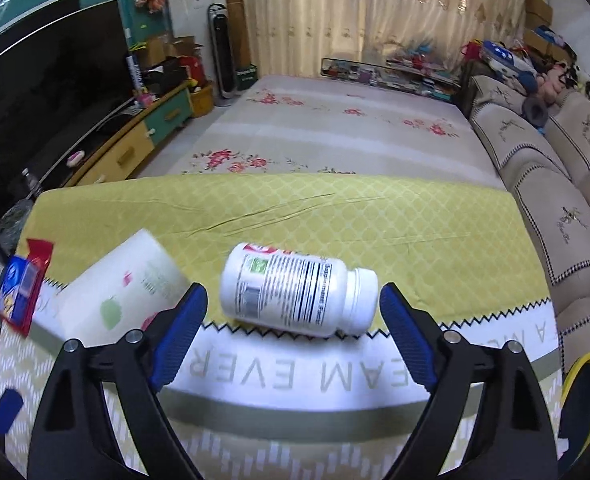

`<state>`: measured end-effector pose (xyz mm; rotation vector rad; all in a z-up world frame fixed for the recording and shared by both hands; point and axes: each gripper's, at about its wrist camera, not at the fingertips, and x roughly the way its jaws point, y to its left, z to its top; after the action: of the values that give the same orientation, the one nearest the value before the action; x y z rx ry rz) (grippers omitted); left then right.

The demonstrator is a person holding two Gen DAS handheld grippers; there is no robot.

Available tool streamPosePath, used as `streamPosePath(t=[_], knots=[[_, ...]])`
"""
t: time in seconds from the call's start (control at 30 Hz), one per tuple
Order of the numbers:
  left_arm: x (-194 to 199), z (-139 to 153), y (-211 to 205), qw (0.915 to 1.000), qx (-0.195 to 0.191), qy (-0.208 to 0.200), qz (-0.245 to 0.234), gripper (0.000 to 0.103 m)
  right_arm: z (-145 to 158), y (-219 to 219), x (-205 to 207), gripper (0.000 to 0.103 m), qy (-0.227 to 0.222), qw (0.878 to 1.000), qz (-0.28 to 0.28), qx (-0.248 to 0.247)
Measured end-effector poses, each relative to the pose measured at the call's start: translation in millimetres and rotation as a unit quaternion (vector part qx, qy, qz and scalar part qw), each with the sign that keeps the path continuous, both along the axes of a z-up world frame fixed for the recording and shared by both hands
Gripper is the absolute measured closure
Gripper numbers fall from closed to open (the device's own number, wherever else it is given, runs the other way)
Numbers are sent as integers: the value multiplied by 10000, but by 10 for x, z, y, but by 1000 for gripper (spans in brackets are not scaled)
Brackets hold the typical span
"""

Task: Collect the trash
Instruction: 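Grasp the white supplement bottle with the right gripper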

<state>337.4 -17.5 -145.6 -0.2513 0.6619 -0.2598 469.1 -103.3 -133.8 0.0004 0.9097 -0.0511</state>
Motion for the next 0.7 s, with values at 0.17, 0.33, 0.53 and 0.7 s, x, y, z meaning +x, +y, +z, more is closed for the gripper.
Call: streamPosePath(t=[0.17, 0.33, 0.53, 0.7], knots=[[19, -25, -14, 10000, 10, 18, -21, 5, -83, -14, 143, 15, 85, 9996, -260, -78], [25, -40, -34, 10000, -5, 66, -46, 5, -175, -103, 187, 14, 165, 9989, -433, -29], [33, -73, -77, 9999, 40, 93, -105, 5, -210, -81, 150, 23, 171, 9995, -276, 9], [50, -99, -105, 9998, 65, 137, -157, 5, 10, -113, -192, 23, -6, 10000, -1, 76]])
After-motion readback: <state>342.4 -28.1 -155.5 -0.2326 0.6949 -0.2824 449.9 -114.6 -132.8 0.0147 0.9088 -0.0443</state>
